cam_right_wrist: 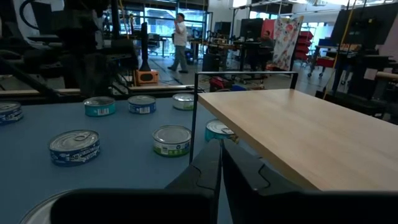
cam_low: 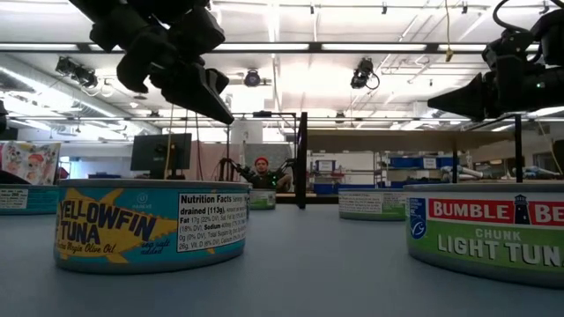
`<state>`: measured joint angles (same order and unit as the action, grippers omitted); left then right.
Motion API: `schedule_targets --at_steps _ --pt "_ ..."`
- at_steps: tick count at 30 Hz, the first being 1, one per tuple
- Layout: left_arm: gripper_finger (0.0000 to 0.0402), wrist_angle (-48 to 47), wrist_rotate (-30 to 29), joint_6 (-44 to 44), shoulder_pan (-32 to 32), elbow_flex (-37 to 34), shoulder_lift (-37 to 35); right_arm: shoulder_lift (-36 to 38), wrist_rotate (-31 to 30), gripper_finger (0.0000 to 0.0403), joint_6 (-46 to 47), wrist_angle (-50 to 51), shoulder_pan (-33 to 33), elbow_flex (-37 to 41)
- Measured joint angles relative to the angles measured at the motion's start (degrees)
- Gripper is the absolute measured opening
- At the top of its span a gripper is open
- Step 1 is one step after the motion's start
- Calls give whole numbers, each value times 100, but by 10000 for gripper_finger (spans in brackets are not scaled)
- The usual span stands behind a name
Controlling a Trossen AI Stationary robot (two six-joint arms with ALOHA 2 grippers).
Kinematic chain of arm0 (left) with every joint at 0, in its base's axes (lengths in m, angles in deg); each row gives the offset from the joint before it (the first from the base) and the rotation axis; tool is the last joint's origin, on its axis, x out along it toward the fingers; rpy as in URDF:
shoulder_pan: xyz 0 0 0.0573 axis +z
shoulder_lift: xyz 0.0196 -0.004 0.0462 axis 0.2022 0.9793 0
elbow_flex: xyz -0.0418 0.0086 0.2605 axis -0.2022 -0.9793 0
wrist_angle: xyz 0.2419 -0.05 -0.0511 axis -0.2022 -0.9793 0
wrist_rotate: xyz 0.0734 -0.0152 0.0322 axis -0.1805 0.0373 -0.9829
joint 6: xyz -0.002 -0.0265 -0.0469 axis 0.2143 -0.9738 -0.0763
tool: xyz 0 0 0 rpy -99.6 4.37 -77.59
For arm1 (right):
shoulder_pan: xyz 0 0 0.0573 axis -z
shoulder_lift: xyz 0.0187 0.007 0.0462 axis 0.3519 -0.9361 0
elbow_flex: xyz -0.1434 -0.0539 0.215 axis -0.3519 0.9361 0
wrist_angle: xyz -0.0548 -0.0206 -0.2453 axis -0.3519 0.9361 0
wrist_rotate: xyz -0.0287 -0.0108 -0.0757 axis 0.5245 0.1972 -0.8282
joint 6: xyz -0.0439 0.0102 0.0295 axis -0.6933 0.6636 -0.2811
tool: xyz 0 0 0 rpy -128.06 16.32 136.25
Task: Stack canned seafood by type on shelf
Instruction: Put the middle blue tuna can on the shelf
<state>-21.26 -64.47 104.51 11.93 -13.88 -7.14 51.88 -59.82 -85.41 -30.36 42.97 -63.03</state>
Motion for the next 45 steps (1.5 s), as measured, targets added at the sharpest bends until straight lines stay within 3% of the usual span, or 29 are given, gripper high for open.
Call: schedule_targets --at_steps 10,18,26,35,45 --pt "12 -92 -52 2 -460 0 -2 0 0 28 0 0 -2 0" --pt "59 -285 -630 17 -797 -2 -2 0 0 28 0 0 -2 0" --pt "95 -541 -647 -2 -906 -2 -2 0 0 28 0 0 -2 0" --pt "97 -421 -645 9 -1070 -2 92 2 0 28 -1 0 0 0" --pt "97 -380 -552 307 -1348 -4 862 2 -2 28 -1 -2 0 0"
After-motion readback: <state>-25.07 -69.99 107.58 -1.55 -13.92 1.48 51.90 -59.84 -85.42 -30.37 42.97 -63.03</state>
